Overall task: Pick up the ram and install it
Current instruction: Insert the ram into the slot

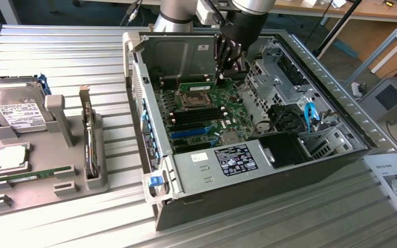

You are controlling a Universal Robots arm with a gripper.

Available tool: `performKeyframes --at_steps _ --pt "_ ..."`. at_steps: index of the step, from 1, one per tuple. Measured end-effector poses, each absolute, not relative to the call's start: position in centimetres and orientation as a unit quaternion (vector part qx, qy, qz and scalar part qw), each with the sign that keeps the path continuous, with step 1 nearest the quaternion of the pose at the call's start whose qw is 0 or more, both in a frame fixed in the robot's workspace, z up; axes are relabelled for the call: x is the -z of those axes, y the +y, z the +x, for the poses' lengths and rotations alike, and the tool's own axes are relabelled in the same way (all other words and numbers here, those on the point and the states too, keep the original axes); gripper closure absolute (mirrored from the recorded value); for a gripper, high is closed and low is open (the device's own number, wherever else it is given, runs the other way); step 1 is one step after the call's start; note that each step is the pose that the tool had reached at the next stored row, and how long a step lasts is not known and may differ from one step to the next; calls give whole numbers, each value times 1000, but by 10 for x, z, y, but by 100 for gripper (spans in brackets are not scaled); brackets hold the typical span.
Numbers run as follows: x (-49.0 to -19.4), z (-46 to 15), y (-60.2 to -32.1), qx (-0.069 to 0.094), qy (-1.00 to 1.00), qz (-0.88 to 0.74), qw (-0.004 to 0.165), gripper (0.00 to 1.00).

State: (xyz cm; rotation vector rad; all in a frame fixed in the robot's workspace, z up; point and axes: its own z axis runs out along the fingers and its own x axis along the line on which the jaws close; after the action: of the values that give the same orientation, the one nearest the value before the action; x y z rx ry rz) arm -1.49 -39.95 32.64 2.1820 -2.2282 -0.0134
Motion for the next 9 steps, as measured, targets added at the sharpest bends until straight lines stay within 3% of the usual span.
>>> performKeyframes --at_steps 9 --pt "-322 -15 -399 4 -714 700 11 88"
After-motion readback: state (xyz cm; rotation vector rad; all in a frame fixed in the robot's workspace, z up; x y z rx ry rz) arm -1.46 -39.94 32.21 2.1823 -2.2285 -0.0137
